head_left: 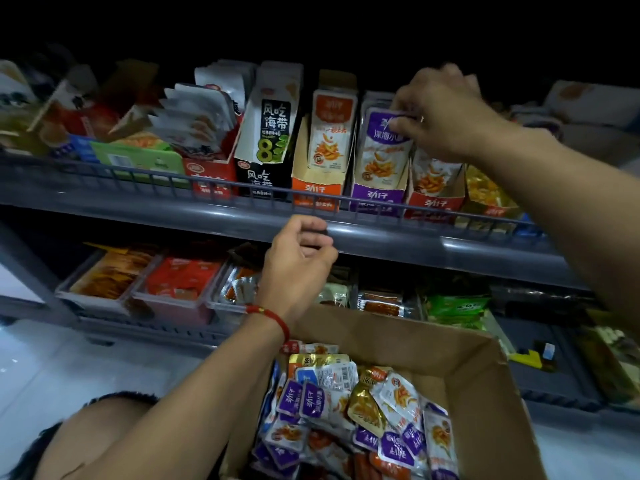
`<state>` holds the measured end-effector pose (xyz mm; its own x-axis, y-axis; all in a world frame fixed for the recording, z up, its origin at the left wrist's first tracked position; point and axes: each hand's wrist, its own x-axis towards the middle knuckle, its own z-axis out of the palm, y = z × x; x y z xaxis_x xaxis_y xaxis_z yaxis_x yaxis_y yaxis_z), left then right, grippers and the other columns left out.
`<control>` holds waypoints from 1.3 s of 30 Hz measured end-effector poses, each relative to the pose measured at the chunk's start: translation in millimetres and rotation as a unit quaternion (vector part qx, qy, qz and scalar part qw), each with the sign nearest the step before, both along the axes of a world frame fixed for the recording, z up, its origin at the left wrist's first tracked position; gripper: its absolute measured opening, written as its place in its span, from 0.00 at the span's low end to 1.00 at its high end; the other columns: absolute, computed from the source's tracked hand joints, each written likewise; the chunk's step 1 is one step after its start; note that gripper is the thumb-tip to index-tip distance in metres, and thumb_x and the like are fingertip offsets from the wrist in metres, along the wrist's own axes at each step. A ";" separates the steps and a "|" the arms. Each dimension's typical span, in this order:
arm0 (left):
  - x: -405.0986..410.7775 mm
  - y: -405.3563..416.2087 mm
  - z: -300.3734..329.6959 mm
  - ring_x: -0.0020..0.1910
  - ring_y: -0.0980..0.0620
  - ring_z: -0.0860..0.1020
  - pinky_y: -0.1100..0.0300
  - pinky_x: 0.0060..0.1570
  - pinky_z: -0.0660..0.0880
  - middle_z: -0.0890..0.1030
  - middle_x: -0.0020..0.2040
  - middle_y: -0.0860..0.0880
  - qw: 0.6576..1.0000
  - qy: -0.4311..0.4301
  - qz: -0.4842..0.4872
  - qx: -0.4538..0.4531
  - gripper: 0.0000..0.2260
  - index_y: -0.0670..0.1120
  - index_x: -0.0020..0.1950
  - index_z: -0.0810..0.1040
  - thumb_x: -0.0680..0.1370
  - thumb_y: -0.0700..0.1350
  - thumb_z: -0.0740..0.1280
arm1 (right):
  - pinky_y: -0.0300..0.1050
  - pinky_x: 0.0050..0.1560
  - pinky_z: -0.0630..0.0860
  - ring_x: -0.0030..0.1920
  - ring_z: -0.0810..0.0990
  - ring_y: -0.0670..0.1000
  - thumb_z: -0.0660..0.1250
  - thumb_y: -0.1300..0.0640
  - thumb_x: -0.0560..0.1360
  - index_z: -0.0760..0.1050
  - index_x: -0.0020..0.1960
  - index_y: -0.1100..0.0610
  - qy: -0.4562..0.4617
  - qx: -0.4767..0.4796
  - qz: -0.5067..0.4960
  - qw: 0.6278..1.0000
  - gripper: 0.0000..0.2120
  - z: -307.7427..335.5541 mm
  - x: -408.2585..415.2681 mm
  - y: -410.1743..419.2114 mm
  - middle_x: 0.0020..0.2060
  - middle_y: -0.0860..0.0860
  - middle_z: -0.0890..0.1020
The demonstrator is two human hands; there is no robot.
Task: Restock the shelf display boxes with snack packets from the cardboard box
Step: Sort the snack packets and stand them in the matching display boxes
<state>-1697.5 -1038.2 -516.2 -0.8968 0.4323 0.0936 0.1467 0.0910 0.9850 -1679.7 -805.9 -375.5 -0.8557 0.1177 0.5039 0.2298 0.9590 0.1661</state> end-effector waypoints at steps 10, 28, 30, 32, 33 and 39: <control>0.9 2.9 -1.3 0.47 0.52 0.82 0.47 0.47 0.83 0.82 0.50 0.52 1.000 -0.001 -0.007 -0.005 0.13 0.55 0.54 0.76 0.76 0.39 0.70 | 0.59 0.67 0.64 0.69 0.66 0.64 0.67 0.50 0.81 0.74 0.69 0.53 0.002 -0.005 -0.039 0.999 0.18 0.8 -13.8 -2.7 0.67 0.61 0.72; 8.5 2.1 -13.9 0.49 0.52 0.80 0.57 0.48 0.78 0.80 0.52 0.53 0.984 0.039 -0.099 -0.144 0.11 0.53 0.55 0.76 0.76 0.41 0.70 | 0.43 0.49 0.72 0.49 0.75 0.49 0.64 0.58 0.81 0.79 0.57 0.59 0.097 -0.069 0.177 0.977 0.09 -46.7 56.3 -29.0 0.52 0.55 0.78; 13.1 2.9 -24.2 0.55 0.51 0.78 0.54 0.54 0.78 0.77 0.57 0.54 0.949 0.089 -0.163 -0.253 0.11 0.56 0.56 0.76 0.77 0.44 0.70 | 0.38 0.49 0.71 0.48 0.74 0.46 0.66 0.61 0.79 0.80 0.56 0.58 0.064 -0.119 0.187 0.973 0.07 -70.2 84.2 -35.7 0.50 0.52 0.78; 19.5 2.9 -36.2 0.58 0.49 0.77 0.54 0.54 0.76 0.73 0.62 0.51 0.882 0.156 -0.233 -0.377 0.14 0.54 0.62 0.76 0.77 0.46 0.70 | 0.33 0.46 0.69 0.44 0.73 0.42 0.68 0.62 0.78 0.80 0.55 0.57 0.025 -0.177 0.188 0.966 0.07 -98.5 110.9 -36.9 0.47 0.49 0.78; 22.1 2.7 -43.2 0.59 0.49 0.76 0.54 0.56 0.76 0.72 0.63 0.50 0.851 0.179 -0.258 -0.421 0.15 0.51 0.64 0.77 0.77 0.45 0.69 | 0.31 0.45 0.69 0.43 0.73 0.40 0.68 0.62 0.78 0.80 0.55 0.55 0.002 -0.205 0.183 0.961 0.07 -114.4 122.6 -35.1 0.47 0.47 0.77; 33.7 -4.1 -71.7 0.61 0.47 0.74 0.52 0.60 0.74 0.76 0.57 0.47 0.788 0.242 -0.241 -0.511 0.04 0.47 0.49 0.80 0.78 0.45 0.66 | 0.37 0.48 0.76 0.45 0.75 0.36 0.67 0.58 0.79 0.80 0.58 0.51 -0.176 -0.264 0.157 0.935 0.09 -189.6 160.5 -24.7 0.50 0.41 0.76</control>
